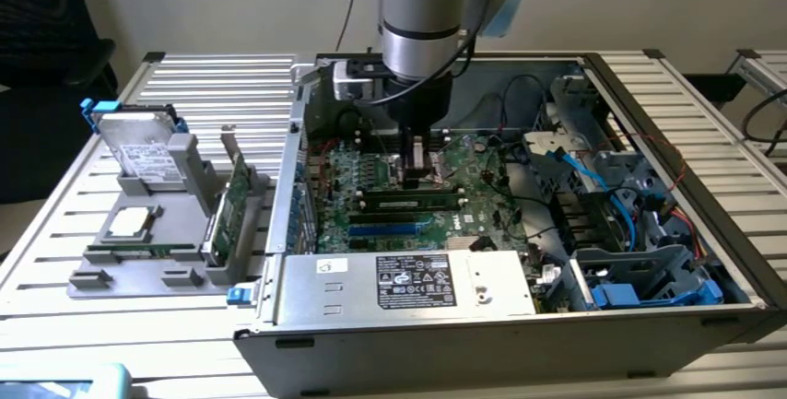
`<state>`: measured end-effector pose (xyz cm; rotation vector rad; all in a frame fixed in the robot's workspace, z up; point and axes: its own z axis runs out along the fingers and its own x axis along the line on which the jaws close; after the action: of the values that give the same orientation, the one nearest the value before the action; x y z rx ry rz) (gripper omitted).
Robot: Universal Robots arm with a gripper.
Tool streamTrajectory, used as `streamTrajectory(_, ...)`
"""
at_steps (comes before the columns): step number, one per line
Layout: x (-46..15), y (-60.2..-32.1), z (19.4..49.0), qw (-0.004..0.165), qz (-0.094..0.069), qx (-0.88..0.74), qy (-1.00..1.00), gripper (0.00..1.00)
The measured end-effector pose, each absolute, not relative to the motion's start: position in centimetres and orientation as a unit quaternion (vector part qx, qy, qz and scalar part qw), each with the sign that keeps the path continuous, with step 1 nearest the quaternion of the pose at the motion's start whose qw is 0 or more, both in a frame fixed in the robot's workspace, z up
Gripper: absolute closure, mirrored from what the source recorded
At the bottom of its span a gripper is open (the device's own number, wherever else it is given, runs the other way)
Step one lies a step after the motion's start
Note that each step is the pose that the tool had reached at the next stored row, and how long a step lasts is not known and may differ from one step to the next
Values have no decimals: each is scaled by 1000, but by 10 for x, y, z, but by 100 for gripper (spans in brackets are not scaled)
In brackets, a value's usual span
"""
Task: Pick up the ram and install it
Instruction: 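Press down the ram until it locks into place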
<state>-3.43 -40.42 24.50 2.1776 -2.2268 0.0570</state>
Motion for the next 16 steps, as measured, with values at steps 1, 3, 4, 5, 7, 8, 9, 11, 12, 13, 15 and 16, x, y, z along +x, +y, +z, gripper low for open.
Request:
streamTrajectory(1,-32,-405,246,13,18,699,-715,89)
streamTrajectory(3,-28,-406,247,13,18,699,-715,89)
streamTrajectory(4,-27,-406,248,13,18,699,-715,89)
streamTrajectory(5,-25,-407,248,13,18,699,-715,89)
streamTrajectory(7,-25,-407,248,13,18,699,-715,89)
streamTrajectory(8,-25,-407,248,13,18,699,-715,89)
streamTrajectory(9,-25,-407,248,13,18,699,-715,89)
streamTrajectory(11,-25,-407,248,13,18,699,-715,89)
streamTrajectory(12,-25,-407,248,13,18,699,-715,89)
streamTrajectory(13,-25,-407,248,13,18,699,-715,89)
streamTrajectory(15,-24,-407,248,13,18,699,-715,89)
streamTrajectory(16,-24,-407,248,13,18,699,-715,89)
